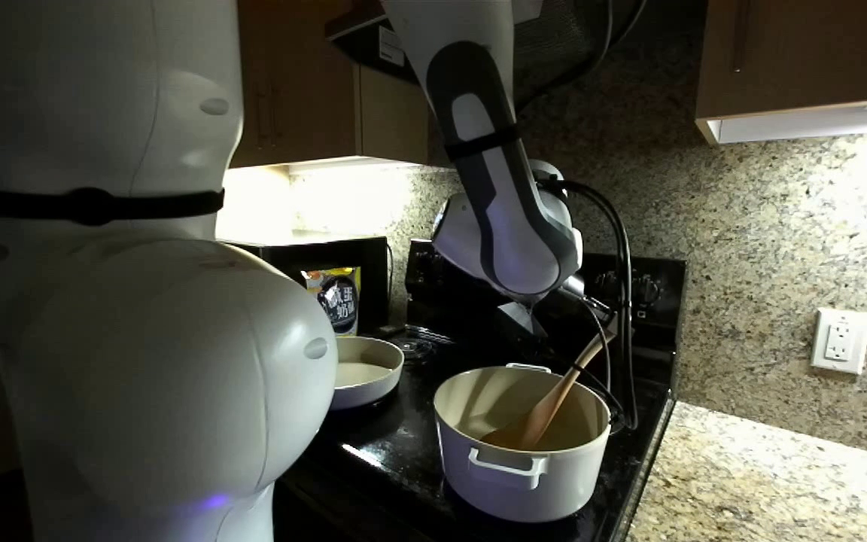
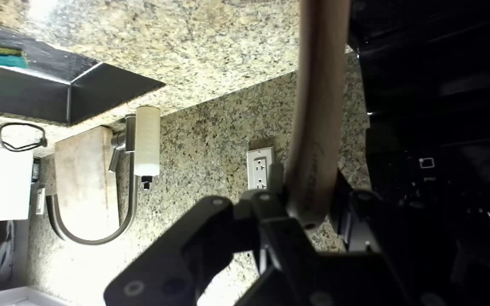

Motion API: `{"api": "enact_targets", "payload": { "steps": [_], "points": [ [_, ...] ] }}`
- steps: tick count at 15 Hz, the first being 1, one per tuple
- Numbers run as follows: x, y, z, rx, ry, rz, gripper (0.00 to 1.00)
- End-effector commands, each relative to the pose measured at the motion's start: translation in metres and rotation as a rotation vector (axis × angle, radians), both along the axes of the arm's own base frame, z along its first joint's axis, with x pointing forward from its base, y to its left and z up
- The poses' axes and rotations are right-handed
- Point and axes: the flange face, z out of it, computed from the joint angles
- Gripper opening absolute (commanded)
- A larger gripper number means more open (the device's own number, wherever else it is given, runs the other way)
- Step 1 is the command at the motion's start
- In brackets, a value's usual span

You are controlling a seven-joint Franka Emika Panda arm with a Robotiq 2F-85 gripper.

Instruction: Stir the pot with the wooden spoon

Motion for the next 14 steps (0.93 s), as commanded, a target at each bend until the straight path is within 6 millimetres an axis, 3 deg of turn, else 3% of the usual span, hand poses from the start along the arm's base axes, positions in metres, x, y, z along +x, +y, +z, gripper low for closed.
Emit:
{"api": "enact_targets", "payload": {
  "steps": [1,6,14],
  "points": [
    [-0.007,-0.018,0.001,-0.002,0.005,-0.016,0.07],
    [-0.021,-0.027,-0.007,0.003,0.035,-0.01,0.07],
    [-0.032,-0.004,-0.025,0.007,0.105,0.053,0.07]
  ]
}}
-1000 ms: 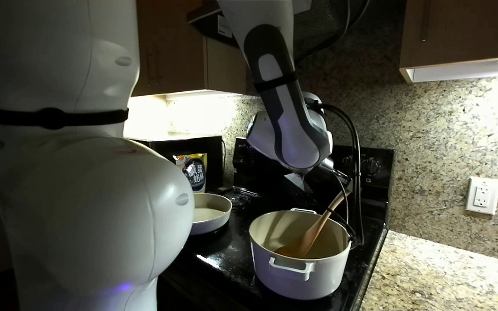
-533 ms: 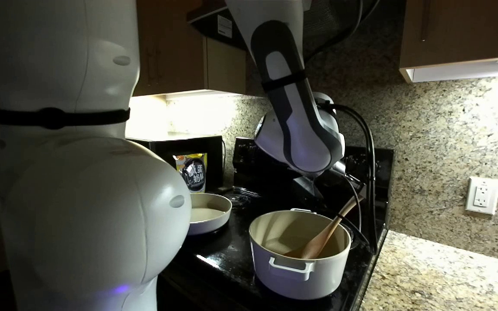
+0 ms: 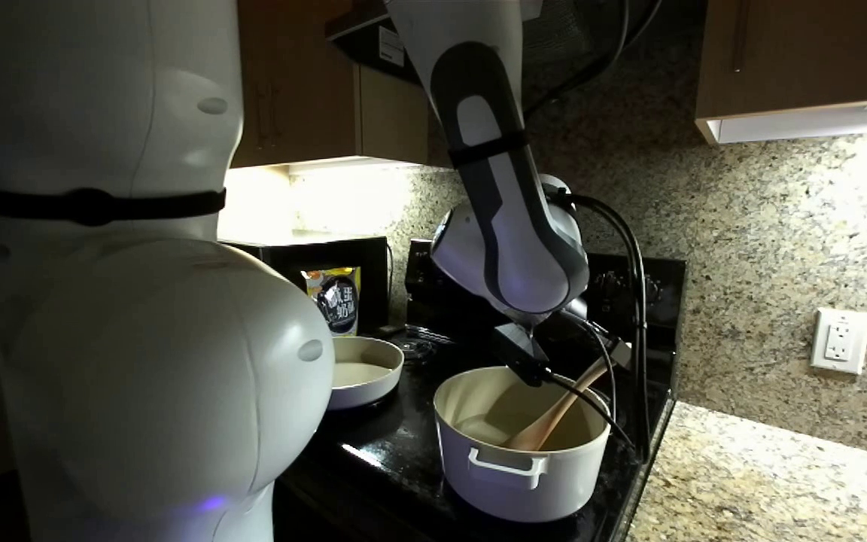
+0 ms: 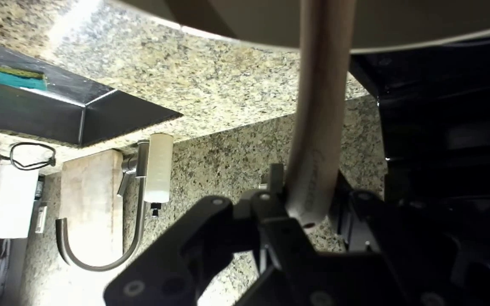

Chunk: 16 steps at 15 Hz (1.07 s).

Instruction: Stir the pot with the wooden spoon

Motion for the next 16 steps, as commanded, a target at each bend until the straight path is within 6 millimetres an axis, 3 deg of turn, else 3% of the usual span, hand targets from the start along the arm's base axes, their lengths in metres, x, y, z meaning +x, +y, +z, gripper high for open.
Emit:
{"api": "enact_targets", "payload": {
  "steps": [1,8,16],
  "points": [
    [-0.003,0.014,0.001,0.0,0.022,0.037,0.07],
    [0.014,0.036,0.013,0.02,0.007,0.038,0.07],
    [0.02,0.022,0.028,0.025,-0.03,0.016,0.07]
  ]
}}
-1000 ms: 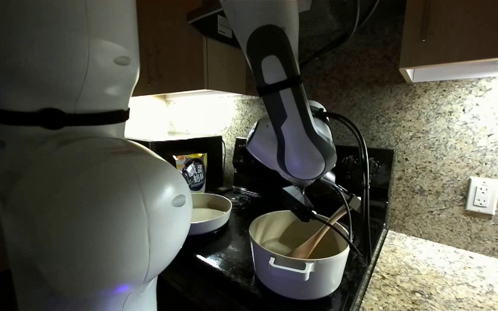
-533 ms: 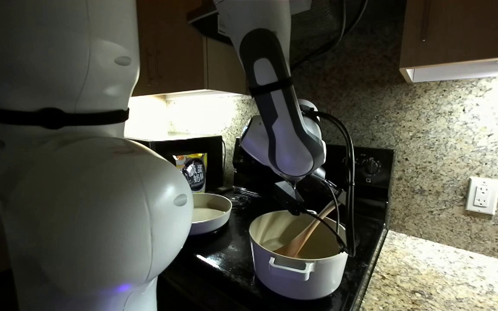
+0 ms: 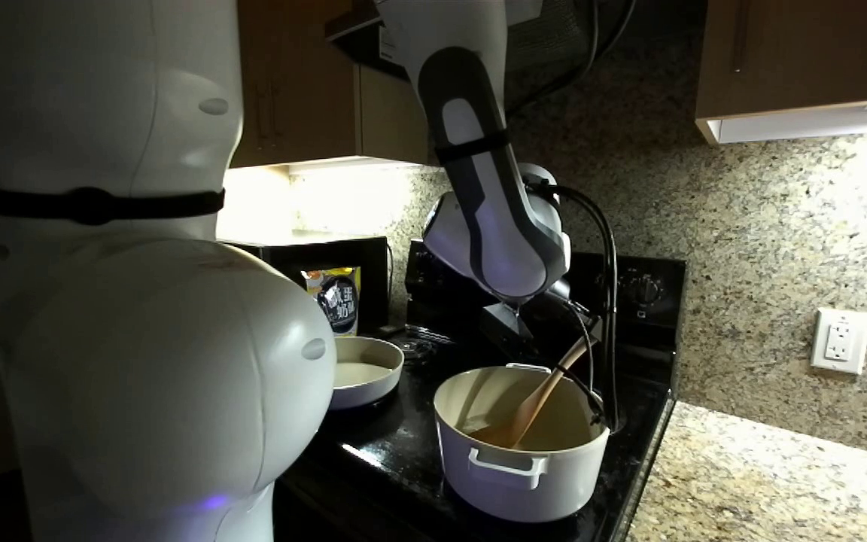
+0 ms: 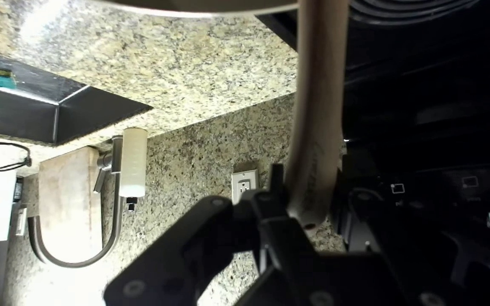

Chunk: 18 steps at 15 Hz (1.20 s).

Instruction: Stir the pot with the wooden spoon

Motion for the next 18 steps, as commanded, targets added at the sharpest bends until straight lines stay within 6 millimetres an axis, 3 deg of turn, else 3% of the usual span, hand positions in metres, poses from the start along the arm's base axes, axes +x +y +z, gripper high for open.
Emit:
{"api": "enact_targets", "payload": {
  "steps": [1,11,18],
  "points": [
    [-0.002,-0.014,0.009,-0.003,0.0,-0.009,0.07],
    [-0.015,-0.065,0.009,-0.019,-0.003,-0.078,0.07],
    [-0.016,-0.045,0.0,-0.021,0.033,-0.02,0.07]
  ]
}}
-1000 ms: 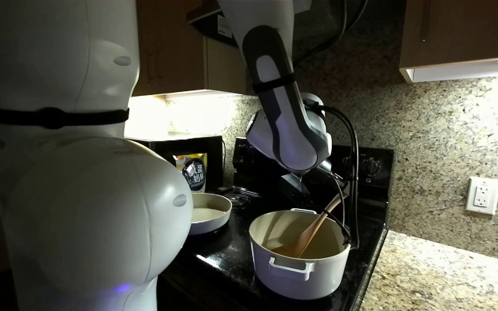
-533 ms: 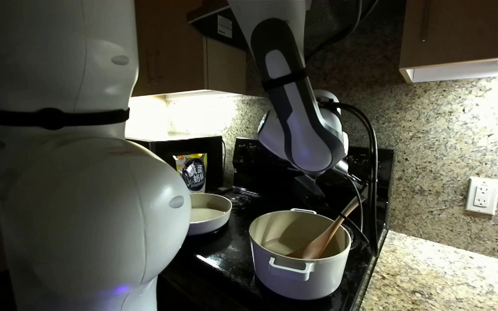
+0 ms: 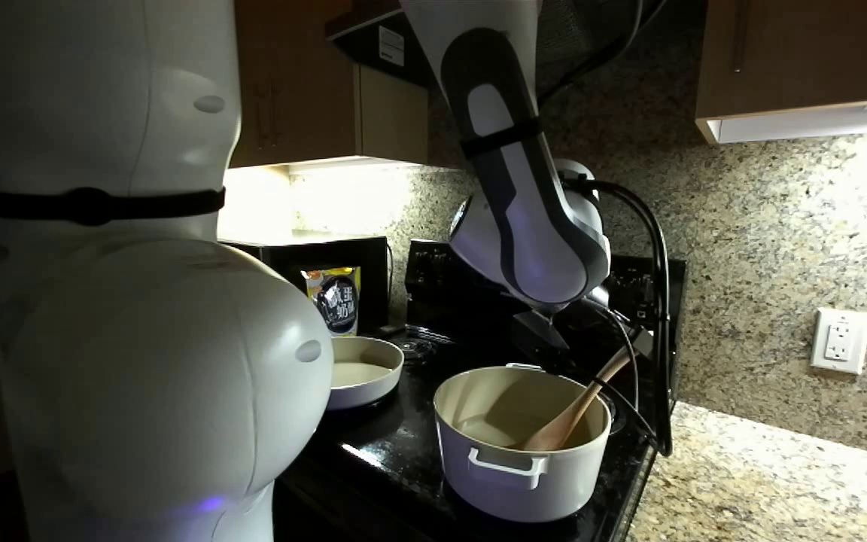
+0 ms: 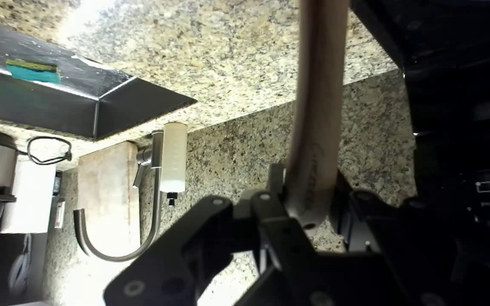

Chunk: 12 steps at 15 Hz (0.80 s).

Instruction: Stir the pot with the wooden spoon

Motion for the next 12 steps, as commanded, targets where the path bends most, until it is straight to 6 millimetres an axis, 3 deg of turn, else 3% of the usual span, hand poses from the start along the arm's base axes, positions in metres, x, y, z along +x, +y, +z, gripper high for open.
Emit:
{"api": "enact_targets", "payload": {
  "steps": [1,7,12],
  "points": [
    [-0.003,0.015,0.001,0.003,0.02,0.05,0.07],
    [0.009,0.039,0.008,0.017,0.008,0.07,0.07],
    [0.02,0.04,0.02,0.044,-0.024,0.029,0.07]
  ]
}}
